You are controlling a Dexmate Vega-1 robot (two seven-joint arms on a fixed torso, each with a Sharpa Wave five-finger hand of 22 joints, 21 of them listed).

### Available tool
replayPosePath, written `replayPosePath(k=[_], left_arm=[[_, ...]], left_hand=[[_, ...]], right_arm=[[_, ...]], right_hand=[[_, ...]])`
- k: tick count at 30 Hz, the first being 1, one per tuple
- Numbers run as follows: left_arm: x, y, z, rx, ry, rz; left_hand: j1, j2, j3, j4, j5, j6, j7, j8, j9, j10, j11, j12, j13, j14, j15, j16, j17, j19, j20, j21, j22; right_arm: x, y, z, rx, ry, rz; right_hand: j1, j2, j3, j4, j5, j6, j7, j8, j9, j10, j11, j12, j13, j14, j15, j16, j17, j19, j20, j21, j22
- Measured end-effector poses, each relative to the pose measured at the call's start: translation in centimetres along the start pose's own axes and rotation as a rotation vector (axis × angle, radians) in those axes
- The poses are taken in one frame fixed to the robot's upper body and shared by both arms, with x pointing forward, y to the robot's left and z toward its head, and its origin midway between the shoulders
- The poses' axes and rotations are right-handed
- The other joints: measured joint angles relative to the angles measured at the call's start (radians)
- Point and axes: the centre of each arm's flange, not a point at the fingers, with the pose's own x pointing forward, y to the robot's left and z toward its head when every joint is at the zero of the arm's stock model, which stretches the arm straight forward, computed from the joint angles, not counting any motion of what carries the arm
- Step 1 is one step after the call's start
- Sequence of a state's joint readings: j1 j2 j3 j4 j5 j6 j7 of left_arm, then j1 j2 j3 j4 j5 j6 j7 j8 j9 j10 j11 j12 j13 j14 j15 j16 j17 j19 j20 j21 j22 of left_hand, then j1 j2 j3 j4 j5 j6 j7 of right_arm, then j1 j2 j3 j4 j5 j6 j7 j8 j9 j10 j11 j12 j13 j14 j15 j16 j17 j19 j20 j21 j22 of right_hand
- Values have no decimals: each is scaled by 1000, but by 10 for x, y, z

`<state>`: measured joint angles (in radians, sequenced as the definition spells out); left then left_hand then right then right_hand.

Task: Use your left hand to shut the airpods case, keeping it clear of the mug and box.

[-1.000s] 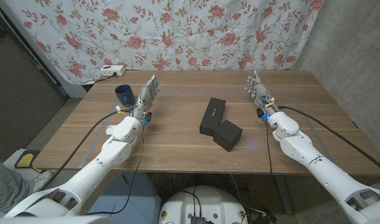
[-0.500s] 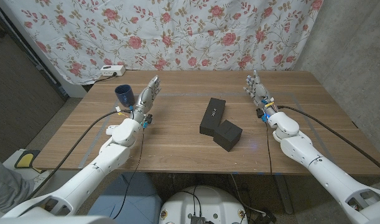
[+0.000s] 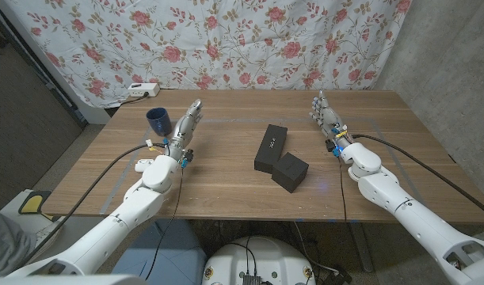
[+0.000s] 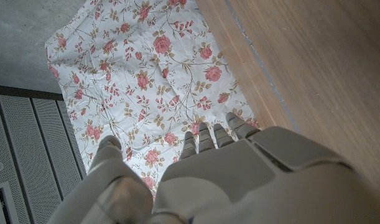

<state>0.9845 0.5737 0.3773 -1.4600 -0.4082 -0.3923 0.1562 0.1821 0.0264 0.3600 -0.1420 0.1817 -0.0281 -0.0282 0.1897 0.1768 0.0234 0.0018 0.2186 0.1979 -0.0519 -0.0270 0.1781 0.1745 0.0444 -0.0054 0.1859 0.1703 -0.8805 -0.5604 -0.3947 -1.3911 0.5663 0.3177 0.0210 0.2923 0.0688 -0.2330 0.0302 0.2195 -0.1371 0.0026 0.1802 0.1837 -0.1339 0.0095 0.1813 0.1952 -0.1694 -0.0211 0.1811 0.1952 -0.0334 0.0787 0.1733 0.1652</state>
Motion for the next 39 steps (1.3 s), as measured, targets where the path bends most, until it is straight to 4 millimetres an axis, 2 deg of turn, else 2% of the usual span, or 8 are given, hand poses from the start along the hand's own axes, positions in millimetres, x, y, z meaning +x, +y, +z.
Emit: replayPosePath(k=[10,12,15,22,25,27,30,39], left_arm=[[-11,-6,10,-15,2,17],[-13,-8,14,-19,-5,11],[-17,-13,18,-27,-14,3],[-22,-12,16,-13,25,51],[-21,-13,16,-6,24,47],[-21,-14,17,6,23,45],[-21,-14,17,18,22,43],[-20,-19,19,76,6,30]], left_hand=[[5,5,0,0,0,7,-4,0,0,2,-2,0,0,0,0,0,0,4,-4,0,0],[5,5,0,0,0,7,-4,0,0,2,-2,0,0,0,0,0,0,4,-4,0,0],[5,5,0,0,0,7,-4,0,0,2,-2,0,0,0,0,0,0,4,-4,0,0],[12,6,2,-2,0,1,-6,0,0,-3,3,0,0,0,0,0,0,4,-4,0,0],[19,11,4,-4,0,-2,-3,0,0,-4,4,0,0,0,0,0,0,15,-7,0,0],[21,13,4,-4,0,-5,0,0,0,-9,9,0,0,0,0,0,0,15,-7,0,0],[25,17,13,-4,0,-6,1,0,0,-9,9,0,0,-4,4,0,0,15,-7,0,0],[30,22,13,-4,0,-6,1,-5,0,-20,9,-4,0,-16,2,0,0,0,0,0,0]], right_arm=[[-4,-1,6,-15,-25,-36],[-4,-2,6,-18,-25,-44],[-4,-4,4,-23,-14,-60],[-16,-4,13,-37,-21,-55],[-18,-6,14,-36,-18,-60],[-18,-7,14,-36,-18,-61],[-20,-8,17,-41,-23,-58],[-20,-10,22,-49,-31,-57]], right_hand=[[13,-5,1,-10,0,1,1,5,0,-12,12,0,0,-2,9,0,0,-15,0,0,0],[25,-3,3,-12,0,7,8,5,0,-21,22,0,0,-3,22,0,0,-16,2,0,0],[29,-8,4,-18,0,3,25,9,0,-22,52,4,0,-1,45,4,0,-21,7,4,0],[29,-8,0,-22,0,6,42,9,5,1,73,15,0,-1,45,8,0,-14,14,8,0],[27,-10,0,-22,0,7,42,9,5,2,73,15,0,-1,45,8,1,-14,14,8,0],[9,-28,-12,-10,0,20,44,16,5,23,71,26,0,-1,45,13,3,-6,22,12,0],[-11,-40,-28,-5,0,30,44,16,5,37,67,30,0,-2,45,16,3,6,23,12,0],[-20,-49,-33,0,0,30,44,16,2,37,67,30,0,-1,45,16,3,11,18,12,0]])
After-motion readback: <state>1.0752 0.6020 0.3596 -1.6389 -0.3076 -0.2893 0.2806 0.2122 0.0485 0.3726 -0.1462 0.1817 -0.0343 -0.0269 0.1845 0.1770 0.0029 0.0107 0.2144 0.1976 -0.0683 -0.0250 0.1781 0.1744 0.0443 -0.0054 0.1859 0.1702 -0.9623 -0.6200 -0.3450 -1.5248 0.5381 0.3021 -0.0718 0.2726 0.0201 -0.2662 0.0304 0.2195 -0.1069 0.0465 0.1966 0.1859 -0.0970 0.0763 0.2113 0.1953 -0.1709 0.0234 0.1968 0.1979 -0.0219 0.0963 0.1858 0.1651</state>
